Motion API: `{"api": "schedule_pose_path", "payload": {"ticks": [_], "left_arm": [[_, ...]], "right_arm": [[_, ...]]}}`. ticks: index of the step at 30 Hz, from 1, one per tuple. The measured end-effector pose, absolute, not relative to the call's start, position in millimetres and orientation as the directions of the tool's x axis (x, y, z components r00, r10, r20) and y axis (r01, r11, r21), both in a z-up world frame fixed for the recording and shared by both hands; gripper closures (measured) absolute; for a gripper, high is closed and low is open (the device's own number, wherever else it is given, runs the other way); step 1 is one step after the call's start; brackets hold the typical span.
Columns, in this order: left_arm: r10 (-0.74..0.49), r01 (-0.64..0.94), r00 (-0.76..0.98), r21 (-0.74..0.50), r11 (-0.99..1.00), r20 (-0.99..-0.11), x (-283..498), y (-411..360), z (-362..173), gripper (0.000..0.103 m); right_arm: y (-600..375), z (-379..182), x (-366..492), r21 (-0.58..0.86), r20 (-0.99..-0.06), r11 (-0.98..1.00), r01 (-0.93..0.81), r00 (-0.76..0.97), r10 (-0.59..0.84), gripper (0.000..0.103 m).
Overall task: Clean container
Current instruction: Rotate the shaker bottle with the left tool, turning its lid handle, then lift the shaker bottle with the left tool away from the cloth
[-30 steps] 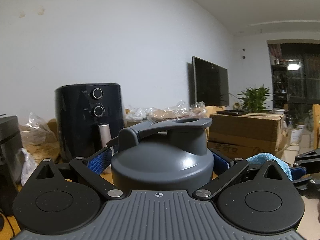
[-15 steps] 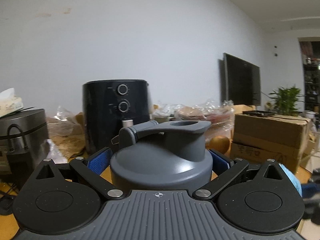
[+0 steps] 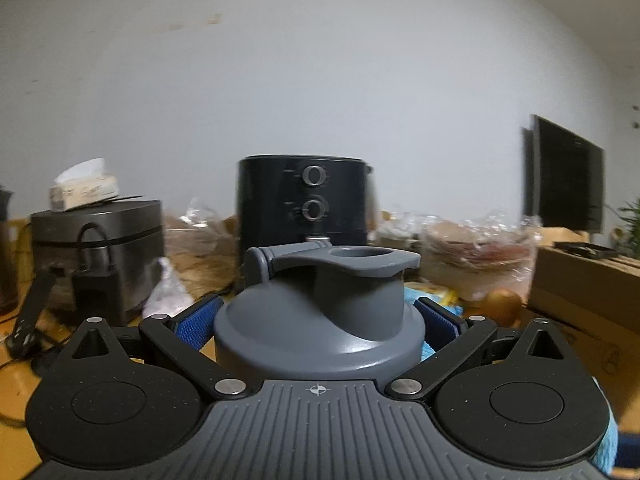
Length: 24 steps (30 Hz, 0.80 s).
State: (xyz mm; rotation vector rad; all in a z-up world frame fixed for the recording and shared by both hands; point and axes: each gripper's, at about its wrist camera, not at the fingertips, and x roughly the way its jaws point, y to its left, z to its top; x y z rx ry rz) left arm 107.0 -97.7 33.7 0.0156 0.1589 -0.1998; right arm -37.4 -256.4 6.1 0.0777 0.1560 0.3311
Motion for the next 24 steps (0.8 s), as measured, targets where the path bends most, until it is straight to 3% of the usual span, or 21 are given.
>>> {"api": "schedule_pose_path", "payload": {"ticks": [21,24], "left_arm": [[0.096,-0.1,0.984,-0.016,0.995,-0.151,108,-135,38,0.0],[0.115,-0.117,0.982,-0.006,0.993,-0.148,108,-137,38,0.008]], "right_arm": [[-266,3,-33,0.12,-0.154,0.954,-0.275,0.944,0.292,0.078],[-268,3,-33,0.123,-0.155,0.954,-0.272,0.945,0.289,0.078]]}}
